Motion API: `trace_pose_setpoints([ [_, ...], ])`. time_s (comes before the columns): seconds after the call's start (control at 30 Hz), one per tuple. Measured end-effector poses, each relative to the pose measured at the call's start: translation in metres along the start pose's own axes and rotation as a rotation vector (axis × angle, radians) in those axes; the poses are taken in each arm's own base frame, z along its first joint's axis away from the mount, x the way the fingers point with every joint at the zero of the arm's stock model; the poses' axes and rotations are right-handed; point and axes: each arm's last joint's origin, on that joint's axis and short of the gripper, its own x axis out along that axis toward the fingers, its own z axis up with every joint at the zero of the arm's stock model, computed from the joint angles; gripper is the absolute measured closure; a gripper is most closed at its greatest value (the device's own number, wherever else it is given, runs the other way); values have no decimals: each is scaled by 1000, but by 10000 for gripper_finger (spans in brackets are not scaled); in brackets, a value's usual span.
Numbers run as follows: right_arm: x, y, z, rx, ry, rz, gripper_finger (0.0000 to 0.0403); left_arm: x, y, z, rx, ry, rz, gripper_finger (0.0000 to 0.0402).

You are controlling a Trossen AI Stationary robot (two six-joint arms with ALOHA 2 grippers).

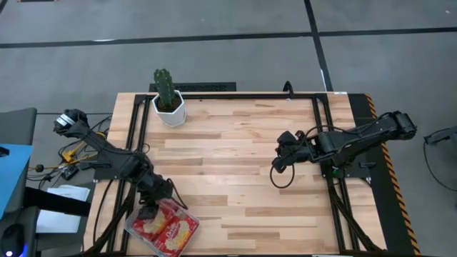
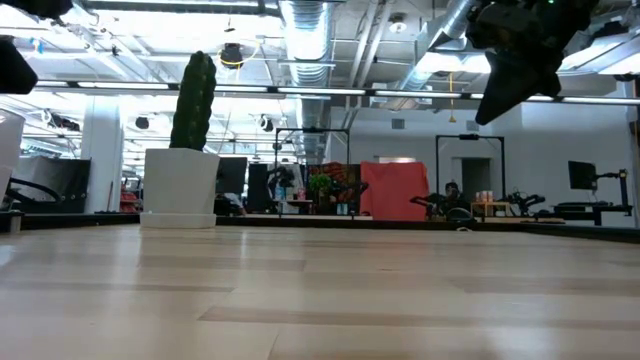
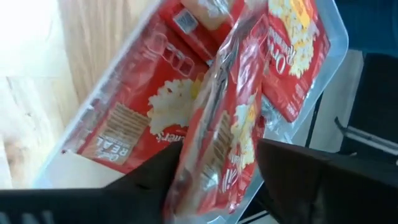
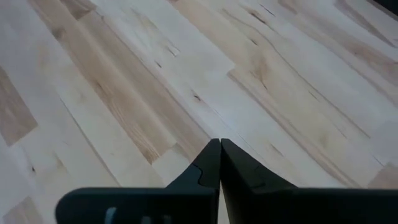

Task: Sort popcorn bags into baskets
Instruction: Put the red popcorn bag into the transparent bin, then return to home position

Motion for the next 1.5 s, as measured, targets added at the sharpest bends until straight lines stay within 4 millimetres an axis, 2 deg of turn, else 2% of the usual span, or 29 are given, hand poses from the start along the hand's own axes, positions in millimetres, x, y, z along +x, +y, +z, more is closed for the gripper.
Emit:
trace_pose_setpoints([
  [0.23,0,0,1,-19,-5,0,366,-13,11,10,-84,-59,-24,130],
  [0.4,-11,-2,12,-5,-76,67,372,-32,20,18,-146,-139,-58,110],
  [0.5,-36,-2,28,-52,-180,154,376,-52,26,31,-182,-243,-76,110],
  [0.67,-89,-9,55,-189,-374,265,379,-94,34,56,-278,-486,-48,111],
  [0.8,-123,-25,60,-260,-432,299,373,-120,37,66,-180,-662,82,111],
  [0.93,-140,-40,53,-261,-501,345,365,-135,42,73,-144,-839,267,111],
  [1.0,-145,-49,47,-242,-567,366,363,-142,39,75,-32,-962,319,111],
  [1.1,-141,-70,29,-188,-624,402,363,-150,39,73,148,-1108,286,111],
  [1.23,-131,-95,4,-72,-721,463,367,-137,60,60,220,-1143,209,111],
  [1.5,-114,-122,-30,40,-849,546,372,-105,108,7,159,-1289,68,112],
])
